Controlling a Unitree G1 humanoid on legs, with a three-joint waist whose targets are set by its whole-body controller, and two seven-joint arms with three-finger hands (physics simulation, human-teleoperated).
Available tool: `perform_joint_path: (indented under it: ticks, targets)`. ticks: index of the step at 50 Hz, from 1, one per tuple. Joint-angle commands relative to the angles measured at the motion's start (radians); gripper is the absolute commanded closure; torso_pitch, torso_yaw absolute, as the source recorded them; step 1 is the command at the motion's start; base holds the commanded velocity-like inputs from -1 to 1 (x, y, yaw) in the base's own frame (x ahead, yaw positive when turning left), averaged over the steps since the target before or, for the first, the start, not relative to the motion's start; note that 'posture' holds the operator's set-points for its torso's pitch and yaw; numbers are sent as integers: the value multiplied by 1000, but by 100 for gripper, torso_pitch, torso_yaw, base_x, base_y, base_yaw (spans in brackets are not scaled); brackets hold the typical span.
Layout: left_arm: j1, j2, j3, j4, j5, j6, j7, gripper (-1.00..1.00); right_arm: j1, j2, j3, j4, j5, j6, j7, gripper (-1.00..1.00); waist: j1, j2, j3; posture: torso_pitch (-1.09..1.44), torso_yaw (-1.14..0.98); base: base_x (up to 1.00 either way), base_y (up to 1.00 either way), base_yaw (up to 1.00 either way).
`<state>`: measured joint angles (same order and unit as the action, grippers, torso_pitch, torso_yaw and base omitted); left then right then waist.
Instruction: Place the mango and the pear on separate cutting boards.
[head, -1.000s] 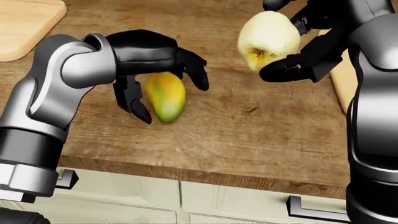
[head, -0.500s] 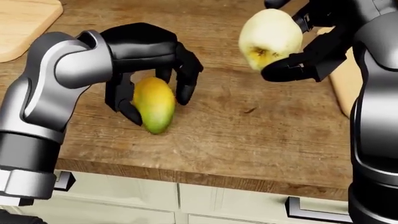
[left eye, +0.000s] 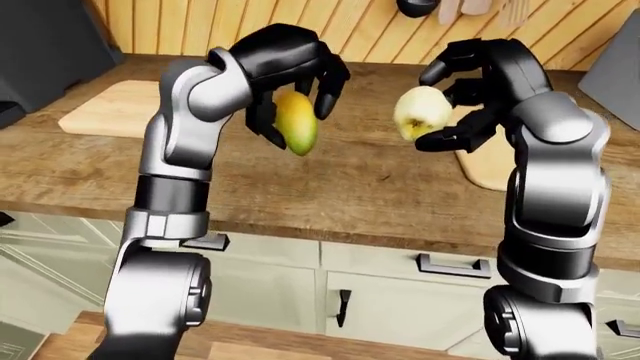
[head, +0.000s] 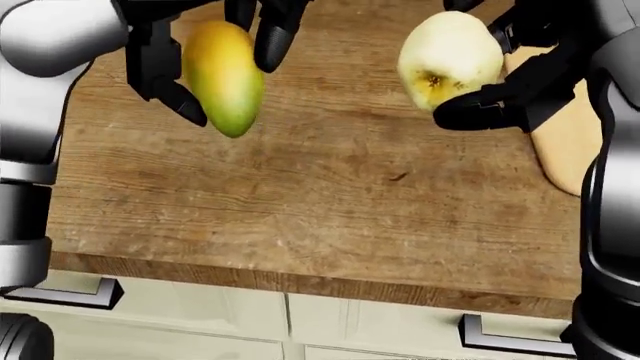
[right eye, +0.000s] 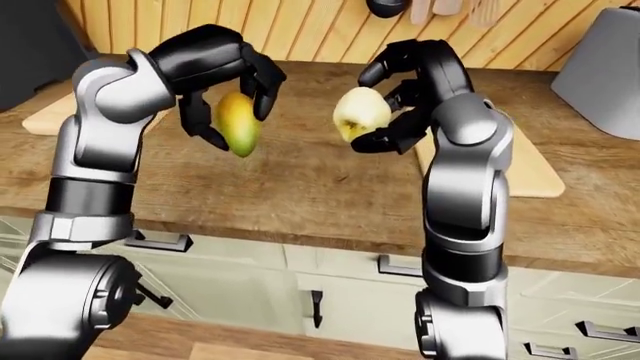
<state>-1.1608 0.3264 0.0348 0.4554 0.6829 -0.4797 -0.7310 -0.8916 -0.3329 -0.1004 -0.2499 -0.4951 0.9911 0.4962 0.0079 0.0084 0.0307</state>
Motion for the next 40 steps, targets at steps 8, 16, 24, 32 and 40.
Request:
perform_joint_path:
  ticks: [8, 16, 24, 32, 40]
  targets:
    - [-33, 4, 14, -47, -23, -1, 21, 100, -30, -18, -16, -36, 6, -20, -21, 100, -15, 21, -31, 0, 0, -32, -20, 0]
    - [-28, 5, 16, -60, -31, 7, 11, 100, -30, -19, -10, -39, 8, -19, -23, 100, -16, -90, -51, 0, 0, -35, -41, 0]
    - [-27, 20, 22, -55, -40, 3, 16, 100, -46, -13, -1, -34, 3, -19, -25, 100, -23, -52, 12, 0, 0, -12, -10, 0]
    - [-25, 22, 23, -53, -41, -1, 27, 100, -54, -6, -6, -25, 5, -18, -31, 100, -43, -17, 25, 0, 0, 0, 0, 0]
    - [-14, 19, 20, -45, -36, -14, 40, 100, -47, -7, -5, -15, 6, -34, -42, 100, -20, 58, -3, 0, 0, 0, -7, 0]
